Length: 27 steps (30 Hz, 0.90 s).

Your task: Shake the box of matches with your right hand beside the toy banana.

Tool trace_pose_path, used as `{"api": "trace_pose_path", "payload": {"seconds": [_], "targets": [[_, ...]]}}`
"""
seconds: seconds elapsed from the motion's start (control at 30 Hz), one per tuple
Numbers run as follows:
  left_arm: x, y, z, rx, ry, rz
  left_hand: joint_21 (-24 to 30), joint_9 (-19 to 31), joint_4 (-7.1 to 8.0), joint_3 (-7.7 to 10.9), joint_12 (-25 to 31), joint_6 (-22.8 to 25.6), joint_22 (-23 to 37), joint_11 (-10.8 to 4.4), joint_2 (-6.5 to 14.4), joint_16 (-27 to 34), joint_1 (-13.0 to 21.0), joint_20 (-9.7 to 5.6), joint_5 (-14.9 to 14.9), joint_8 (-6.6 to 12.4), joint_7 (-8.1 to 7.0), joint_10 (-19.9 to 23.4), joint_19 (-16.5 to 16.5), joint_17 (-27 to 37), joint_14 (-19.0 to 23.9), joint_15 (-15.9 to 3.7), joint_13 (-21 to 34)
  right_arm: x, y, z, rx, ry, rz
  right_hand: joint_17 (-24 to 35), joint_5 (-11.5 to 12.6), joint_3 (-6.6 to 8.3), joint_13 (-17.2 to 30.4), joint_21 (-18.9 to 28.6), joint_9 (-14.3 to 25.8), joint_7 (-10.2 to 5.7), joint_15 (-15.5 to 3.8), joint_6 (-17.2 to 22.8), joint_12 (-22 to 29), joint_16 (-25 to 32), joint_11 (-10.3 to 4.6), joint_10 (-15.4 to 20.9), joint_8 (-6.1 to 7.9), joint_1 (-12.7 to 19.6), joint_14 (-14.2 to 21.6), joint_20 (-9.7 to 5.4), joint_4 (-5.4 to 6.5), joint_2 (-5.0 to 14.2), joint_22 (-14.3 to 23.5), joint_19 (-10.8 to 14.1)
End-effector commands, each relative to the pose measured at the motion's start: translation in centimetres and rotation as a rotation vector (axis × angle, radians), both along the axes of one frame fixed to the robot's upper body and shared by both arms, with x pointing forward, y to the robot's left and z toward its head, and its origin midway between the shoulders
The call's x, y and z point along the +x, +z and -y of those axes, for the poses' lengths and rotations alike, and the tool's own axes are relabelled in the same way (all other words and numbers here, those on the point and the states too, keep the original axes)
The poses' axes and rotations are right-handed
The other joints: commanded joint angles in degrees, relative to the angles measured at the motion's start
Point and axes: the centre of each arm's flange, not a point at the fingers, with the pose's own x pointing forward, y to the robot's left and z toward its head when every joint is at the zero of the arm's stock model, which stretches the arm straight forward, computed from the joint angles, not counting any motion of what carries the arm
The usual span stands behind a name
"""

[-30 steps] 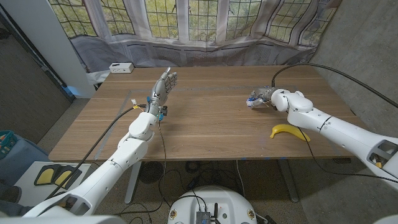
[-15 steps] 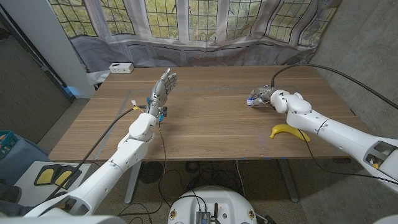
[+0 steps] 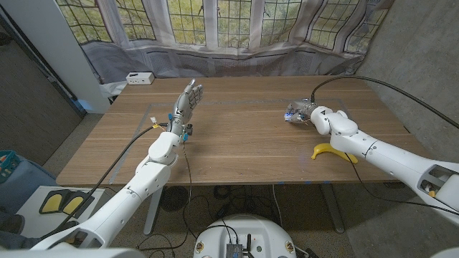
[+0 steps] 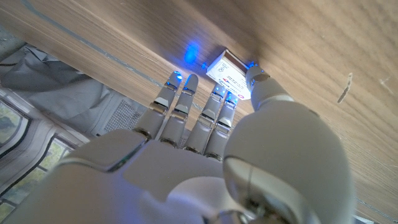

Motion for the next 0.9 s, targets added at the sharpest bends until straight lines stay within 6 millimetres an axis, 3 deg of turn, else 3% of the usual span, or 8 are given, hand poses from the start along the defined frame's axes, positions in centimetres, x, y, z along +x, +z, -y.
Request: {"api": "trace_pose_path", "payload": {"seconds": [0.03, 0.9], "targets": [[-0.2, -0.2, 0.2, -0.004, -0.003, 0.001, -0.1, 0.2, -0.12, 0.35, 0.0, 0.5, 0.1, 0.01, 0.0, -0.2, 0.5, 0.33, 0.0, -0.12, -0.12, 0.2, -0.4, 0.1, -0.1, -0.08, 0.2, -0.8, 0.1, 0.4, 0.032, 0.031, 0.070, 0.4, -0.5, -0.50, 0.4, 0.1, 0.2, -3.18, -4.04, 8.2, 1.1, 0.8, -2.32, 5.9, 1.19, 1.3, 1.6, -0.07, -0.08, 0.68, 0.2, 0.9], [0.2, 0.3, 0.4, 0.007, -0.013, -0.007, -0.1, 0.2, -0.10, 0.38, 0.0, 0.8, 0.2, 0.00, 0.0, -0.2, 0.5, 0.53, -0.1, -0.10, -0.18, 0.3, -0.6, 0.2, -0.2, -0.04, 0.3, -2.8, 2.0, 0.2, 0.047, 0.045, 0.131, -0.2, -0.5, -0.36, 0.3, -0.4, 0.2, -3.28, -3.86, 8.5, 0.3, -0.5, -2.40, 6.5, 0.58, 1.3, 1.6, 0.39, 0.20, 0.60, 0.2, 0.5]]}}
